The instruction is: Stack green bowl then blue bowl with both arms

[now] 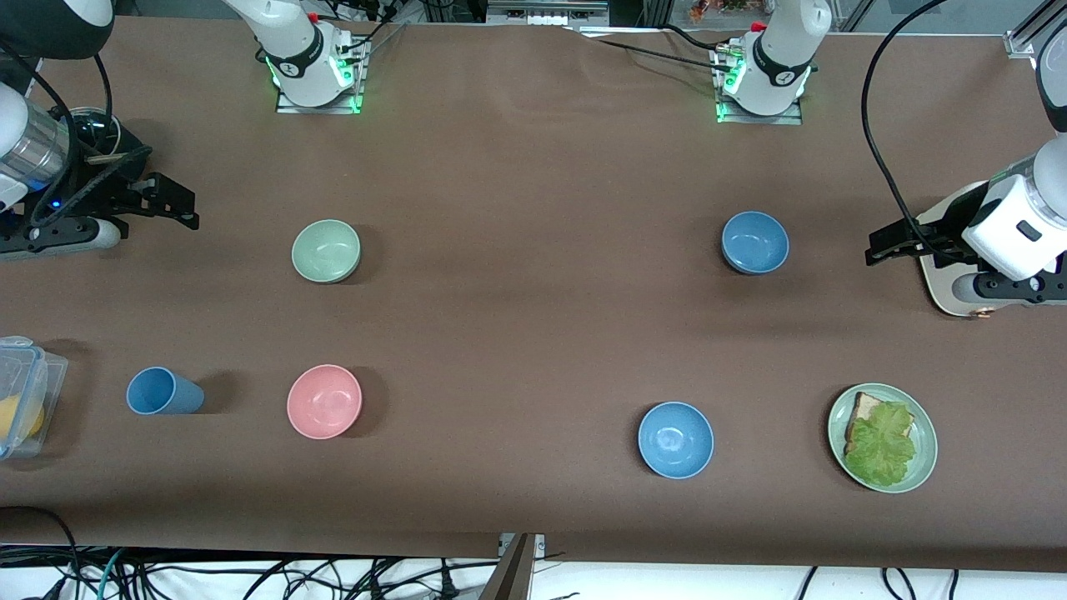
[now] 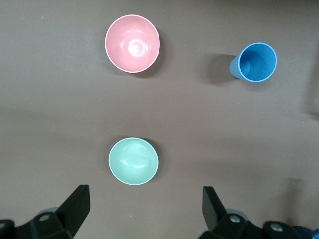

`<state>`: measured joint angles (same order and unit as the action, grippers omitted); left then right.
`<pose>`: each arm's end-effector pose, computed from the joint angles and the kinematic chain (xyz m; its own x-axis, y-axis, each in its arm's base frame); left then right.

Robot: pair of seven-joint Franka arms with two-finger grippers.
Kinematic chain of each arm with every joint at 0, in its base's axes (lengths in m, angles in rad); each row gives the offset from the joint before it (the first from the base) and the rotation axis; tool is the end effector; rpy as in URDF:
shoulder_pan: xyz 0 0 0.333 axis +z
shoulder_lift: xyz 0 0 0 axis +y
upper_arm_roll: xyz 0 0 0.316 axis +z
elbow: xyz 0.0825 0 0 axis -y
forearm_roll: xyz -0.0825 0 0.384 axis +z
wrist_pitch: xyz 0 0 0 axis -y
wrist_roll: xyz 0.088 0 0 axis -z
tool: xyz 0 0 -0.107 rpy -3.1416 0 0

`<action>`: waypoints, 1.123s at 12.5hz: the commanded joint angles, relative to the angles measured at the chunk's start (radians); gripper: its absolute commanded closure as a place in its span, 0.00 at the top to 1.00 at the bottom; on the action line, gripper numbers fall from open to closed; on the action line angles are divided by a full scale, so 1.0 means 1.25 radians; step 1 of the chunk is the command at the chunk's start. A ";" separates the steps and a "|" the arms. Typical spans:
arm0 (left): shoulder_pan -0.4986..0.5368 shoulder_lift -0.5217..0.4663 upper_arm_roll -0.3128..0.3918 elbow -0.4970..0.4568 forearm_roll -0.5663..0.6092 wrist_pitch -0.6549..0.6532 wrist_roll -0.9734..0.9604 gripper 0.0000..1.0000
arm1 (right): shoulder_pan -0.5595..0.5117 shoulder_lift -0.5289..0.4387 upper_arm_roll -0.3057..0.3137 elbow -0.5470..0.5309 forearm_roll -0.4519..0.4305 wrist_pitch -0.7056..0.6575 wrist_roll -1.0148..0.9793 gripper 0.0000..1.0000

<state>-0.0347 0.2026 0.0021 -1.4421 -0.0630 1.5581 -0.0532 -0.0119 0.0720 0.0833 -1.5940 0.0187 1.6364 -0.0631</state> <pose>0.6113 -0.0269 0.5659 0.9958 0.0198 -0.0897 0.0251 -0.9980 0.0577 0.5784 0.0417 0.5785 0.9908 0.1328 -0.0278 0.1321 -0.9909 -0.0264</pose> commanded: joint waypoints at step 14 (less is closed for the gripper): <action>-0.004 0.000 0.001 0.009 0.016 -0.012 -0.004 1.00 | -0.006 -0.004 -0.025 0.012 0.028 -0.011 -0.011 1.00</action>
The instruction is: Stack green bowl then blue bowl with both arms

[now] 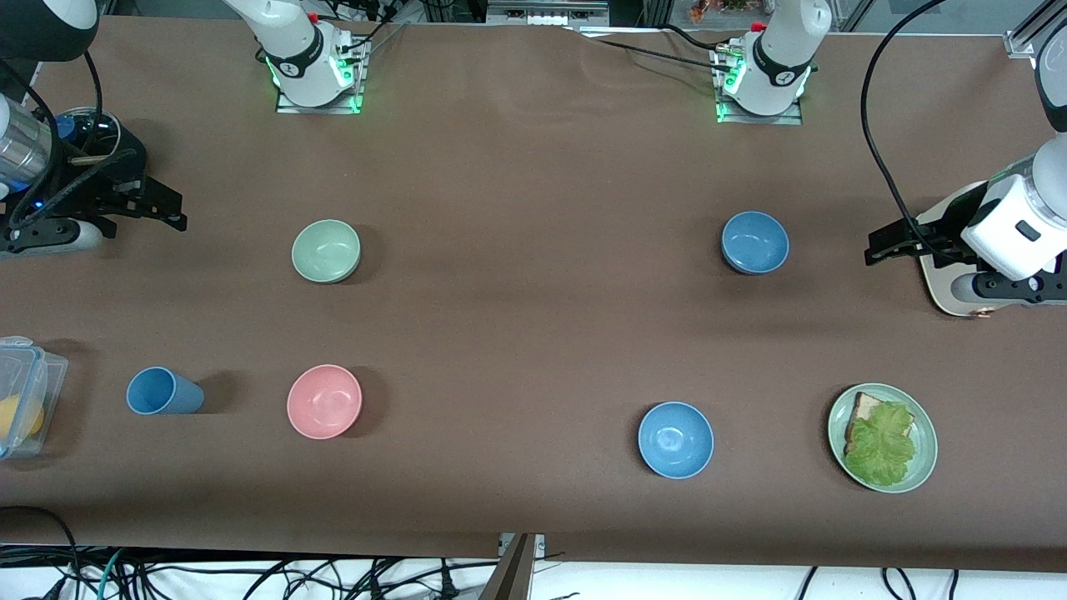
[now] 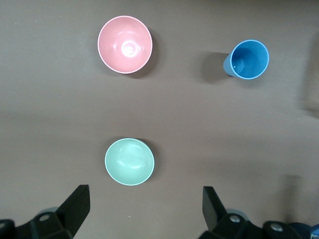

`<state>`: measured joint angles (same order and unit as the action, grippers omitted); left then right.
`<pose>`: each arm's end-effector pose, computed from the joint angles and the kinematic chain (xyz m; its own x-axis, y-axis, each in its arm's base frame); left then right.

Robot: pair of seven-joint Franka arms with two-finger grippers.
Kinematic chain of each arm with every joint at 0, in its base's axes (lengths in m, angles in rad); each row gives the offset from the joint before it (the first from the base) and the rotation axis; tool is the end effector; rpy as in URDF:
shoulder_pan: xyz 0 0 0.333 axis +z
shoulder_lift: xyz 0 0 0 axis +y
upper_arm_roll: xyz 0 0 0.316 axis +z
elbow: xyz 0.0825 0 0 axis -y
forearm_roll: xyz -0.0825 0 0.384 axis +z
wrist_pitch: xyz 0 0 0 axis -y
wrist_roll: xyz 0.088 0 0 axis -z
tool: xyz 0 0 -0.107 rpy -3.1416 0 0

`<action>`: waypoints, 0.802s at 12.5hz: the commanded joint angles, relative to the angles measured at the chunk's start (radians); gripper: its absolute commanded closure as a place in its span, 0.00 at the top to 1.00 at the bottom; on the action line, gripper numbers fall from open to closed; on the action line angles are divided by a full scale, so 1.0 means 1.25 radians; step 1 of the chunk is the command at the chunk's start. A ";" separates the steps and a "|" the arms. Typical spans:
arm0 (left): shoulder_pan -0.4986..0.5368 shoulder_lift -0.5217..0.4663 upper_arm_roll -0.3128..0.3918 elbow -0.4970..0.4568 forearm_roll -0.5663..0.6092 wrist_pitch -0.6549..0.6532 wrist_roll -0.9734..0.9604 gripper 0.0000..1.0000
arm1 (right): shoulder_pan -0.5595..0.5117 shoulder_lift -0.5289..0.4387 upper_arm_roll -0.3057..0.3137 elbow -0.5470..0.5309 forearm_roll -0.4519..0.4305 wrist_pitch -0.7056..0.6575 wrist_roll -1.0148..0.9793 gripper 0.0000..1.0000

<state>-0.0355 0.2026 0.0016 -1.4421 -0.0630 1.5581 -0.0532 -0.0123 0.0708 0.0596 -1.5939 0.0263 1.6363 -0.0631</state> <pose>0.6113 -0.0276 0.5659 0.9958 0.0185 -0.0897 0.0238 -0.9980 0.0578 0.5789 0.0289 0.5792 0.9938 0.1084 -0.0263 0.1075 -0.9937 -0.0321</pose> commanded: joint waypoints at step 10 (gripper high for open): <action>-0.018 0.001 0.001 0.009 0.017 -0.011 -0.010 1.00 | -0.005 -0.066 -0.019 -0.213 0.015 0.082 -0.012 1.00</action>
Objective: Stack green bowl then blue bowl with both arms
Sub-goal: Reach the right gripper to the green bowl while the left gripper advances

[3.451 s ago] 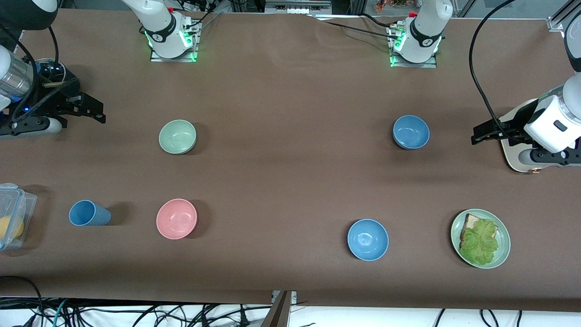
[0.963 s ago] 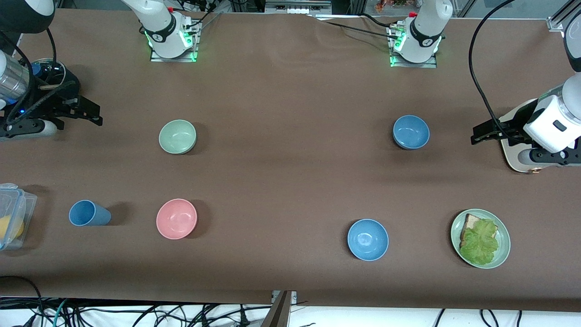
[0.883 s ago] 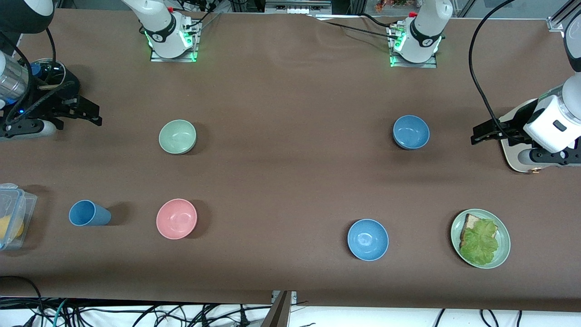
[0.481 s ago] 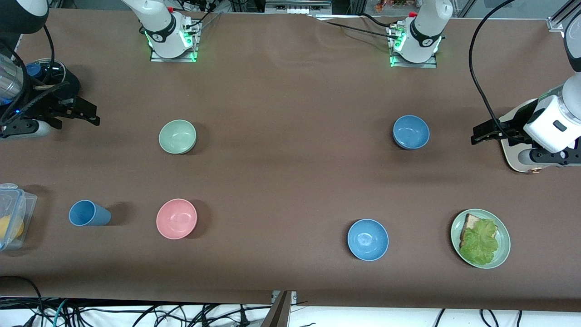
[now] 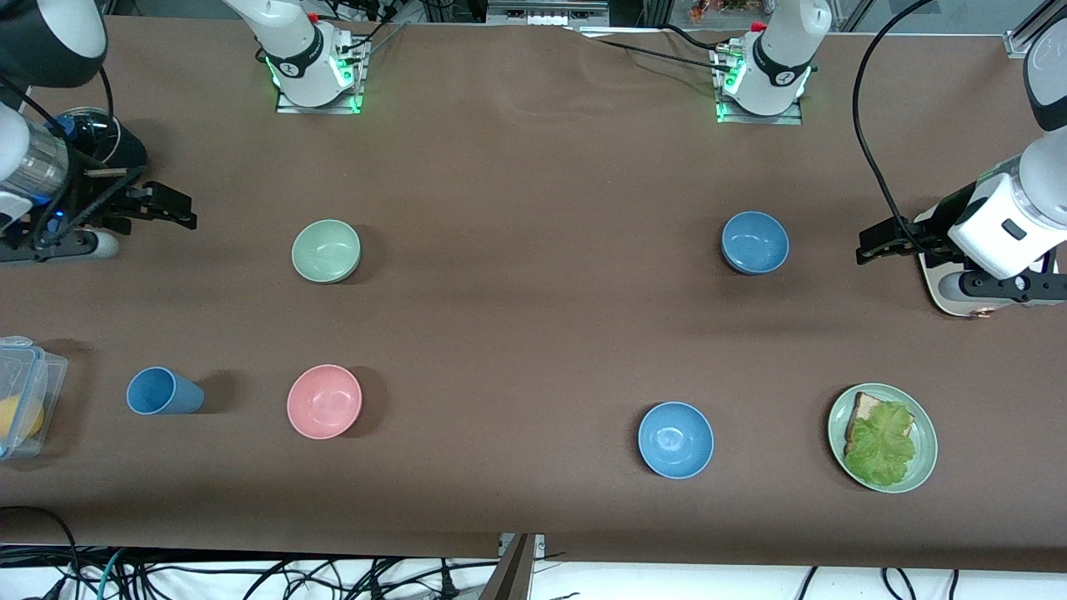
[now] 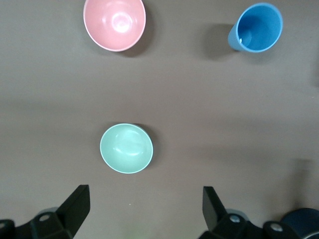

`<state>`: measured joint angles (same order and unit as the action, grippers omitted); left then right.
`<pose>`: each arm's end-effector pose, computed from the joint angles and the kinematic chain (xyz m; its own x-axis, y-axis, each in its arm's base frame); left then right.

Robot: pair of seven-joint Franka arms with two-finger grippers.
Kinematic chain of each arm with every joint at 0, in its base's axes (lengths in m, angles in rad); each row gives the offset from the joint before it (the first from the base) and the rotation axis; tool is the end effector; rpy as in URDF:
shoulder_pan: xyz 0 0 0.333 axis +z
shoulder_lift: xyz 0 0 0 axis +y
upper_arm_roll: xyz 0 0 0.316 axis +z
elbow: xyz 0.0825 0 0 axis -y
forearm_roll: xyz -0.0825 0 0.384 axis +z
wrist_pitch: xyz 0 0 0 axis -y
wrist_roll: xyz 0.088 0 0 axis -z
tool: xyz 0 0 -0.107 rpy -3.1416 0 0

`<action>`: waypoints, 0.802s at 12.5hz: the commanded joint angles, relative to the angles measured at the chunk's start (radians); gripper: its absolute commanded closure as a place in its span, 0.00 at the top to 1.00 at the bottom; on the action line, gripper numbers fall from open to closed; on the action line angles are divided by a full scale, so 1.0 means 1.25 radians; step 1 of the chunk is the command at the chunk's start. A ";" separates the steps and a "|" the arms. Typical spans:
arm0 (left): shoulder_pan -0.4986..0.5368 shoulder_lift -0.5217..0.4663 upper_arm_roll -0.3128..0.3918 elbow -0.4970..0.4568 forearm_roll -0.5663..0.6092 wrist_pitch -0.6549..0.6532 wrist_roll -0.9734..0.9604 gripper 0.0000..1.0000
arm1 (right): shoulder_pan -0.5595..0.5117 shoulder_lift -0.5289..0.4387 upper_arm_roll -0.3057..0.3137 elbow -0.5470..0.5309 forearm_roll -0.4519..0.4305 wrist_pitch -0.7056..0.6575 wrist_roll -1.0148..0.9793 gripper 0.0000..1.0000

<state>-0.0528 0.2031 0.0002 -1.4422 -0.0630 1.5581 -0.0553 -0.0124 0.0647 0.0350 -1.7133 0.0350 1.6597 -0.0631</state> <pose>0.6108 -0.0390 0.5655 0.9959 0.0020 -0.0904 0.0073 -0.9983 0.0578 0.5701 0.0159 0.5282 0.9899 0.0825 -0.1155 0.0779 -0.9960 -0.0439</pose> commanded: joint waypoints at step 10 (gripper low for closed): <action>0.009 -0.009 0.011 0.005 0.021 -0.011 -0.006 1.00 | 0.025 -0.028 0.012 -0.615 0.010 0.709 -0.013 1.00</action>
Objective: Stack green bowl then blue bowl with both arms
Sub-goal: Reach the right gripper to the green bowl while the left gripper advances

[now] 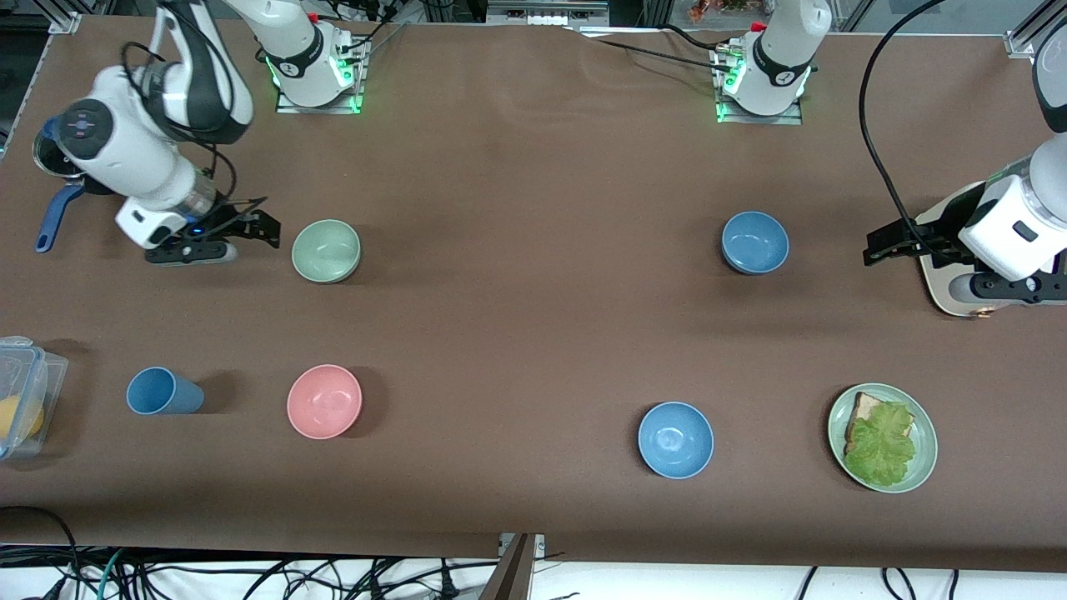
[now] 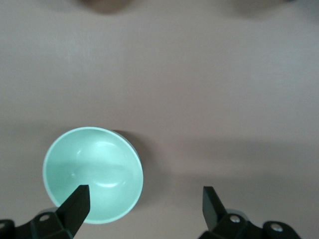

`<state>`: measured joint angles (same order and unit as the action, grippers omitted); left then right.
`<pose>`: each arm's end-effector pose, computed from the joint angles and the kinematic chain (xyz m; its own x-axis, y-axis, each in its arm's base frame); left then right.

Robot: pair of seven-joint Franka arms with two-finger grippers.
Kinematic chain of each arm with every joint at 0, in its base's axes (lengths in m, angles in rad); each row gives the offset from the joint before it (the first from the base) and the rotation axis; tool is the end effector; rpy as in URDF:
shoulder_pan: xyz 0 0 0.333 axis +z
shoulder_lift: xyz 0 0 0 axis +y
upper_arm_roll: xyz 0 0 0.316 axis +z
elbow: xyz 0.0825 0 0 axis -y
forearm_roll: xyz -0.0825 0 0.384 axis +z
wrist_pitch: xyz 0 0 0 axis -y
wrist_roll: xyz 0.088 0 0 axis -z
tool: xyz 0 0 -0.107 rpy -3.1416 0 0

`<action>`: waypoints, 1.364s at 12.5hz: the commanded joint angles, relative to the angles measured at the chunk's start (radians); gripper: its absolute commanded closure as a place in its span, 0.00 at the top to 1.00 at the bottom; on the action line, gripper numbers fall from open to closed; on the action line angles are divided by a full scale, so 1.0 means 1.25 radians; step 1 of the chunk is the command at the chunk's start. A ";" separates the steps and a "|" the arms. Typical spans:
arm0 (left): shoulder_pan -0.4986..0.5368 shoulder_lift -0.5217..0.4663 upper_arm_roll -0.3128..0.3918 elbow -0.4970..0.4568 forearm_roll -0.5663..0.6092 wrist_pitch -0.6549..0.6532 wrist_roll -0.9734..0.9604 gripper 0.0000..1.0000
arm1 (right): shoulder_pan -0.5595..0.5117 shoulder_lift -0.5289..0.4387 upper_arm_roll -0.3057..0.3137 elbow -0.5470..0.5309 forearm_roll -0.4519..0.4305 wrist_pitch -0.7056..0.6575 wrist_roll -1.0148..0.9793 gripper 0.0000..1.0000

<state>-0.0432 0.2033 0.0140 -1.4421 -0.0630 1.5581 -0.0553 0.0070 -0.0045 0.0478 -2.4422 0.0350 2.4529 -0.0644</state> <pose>0.6115 -0.0255 0.5654 0.9956 0.0253 -0.0903 0.0303 -0.9980 0.0551 0.4814 0.0264 0.3044 0.9956 0.0920 0.0163 0.0924 -0.9955 -0.0214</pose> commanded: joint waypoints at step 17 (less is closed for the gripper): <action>0.037 -0.052 0.014 -0.401 -0.046 0.207 0.135 1.00 | 0.042 0.137 0.088 0.159 0.014 -0.023 0.134 0.00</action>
<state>-0.0099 0.2017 0.0166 -1.8322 -0.0849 1.7490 0.0449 0.0504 0.1559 0.1115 -2.3738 0.0364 2.5530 0.0173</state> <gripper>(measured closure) 0.000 0.938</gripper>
